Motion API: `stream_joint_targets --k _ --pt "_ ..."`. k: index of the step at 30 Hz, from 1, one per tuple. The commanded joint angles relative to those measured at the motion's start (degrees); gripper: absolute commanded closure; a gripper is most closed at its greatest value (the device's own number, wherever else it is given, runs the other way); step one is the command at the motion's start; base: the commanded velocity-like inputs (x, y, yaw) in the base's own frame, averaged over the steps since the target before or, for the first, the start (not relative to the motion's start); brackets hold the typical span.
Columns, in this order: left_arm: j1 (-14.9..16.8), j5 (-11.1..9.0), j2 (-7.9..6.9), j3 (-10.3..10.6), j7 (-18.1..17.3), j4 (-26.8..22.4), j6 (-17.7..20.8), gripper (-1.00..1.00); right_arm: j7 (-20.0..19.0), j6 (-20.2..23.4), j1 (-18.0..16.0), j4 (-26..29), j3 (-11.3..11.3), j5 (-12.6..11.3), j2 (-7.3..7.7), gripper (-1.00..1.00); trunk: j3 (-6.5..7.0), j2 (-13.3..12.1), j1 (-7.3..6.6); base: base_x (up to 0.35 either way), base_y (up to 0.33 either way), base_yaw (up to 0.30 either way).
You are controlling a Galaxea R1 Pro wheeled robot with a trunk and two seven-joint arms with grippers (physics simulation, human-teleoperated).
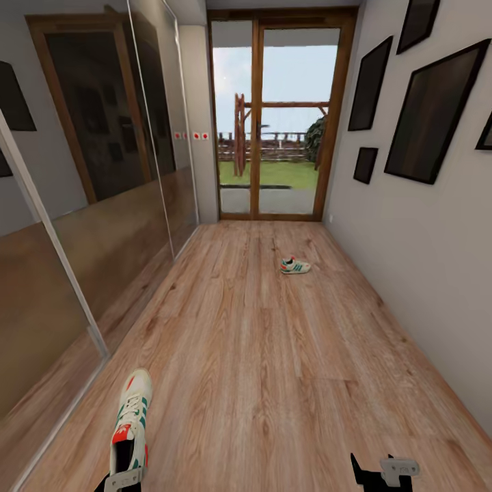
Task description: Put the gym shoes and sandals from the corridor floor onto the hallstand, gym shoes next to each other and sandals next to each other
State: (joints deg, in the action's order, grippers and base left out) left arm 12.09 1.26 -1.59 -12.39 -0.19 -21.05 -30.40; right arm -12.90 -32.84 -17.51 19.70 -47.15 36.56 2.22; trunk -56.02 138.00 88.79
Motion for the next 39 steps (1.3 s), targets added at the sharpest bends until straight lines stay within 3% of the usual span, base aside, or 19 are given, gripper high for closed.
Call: stream_joint_targets --k 1,39 --pt "0.0 0.1 0.01 -0.2 -0.1 0.0 -0.2 1.00 -0.5 -0.2 -0.1 0.0 -0.5 0.2 -0.02 -1.00 -0.05 0.0 0.02 0.335 0.000 0.000" --pt "0.0 0.2 0.01 -0.2 -0.1 0.0 -0.2 1.00 -0.5 -0.2 0.0 0.0 -0.5 0.2 -0.08 -1.00 -0.05 0.0 0.02 0.335 0.000 0.000"
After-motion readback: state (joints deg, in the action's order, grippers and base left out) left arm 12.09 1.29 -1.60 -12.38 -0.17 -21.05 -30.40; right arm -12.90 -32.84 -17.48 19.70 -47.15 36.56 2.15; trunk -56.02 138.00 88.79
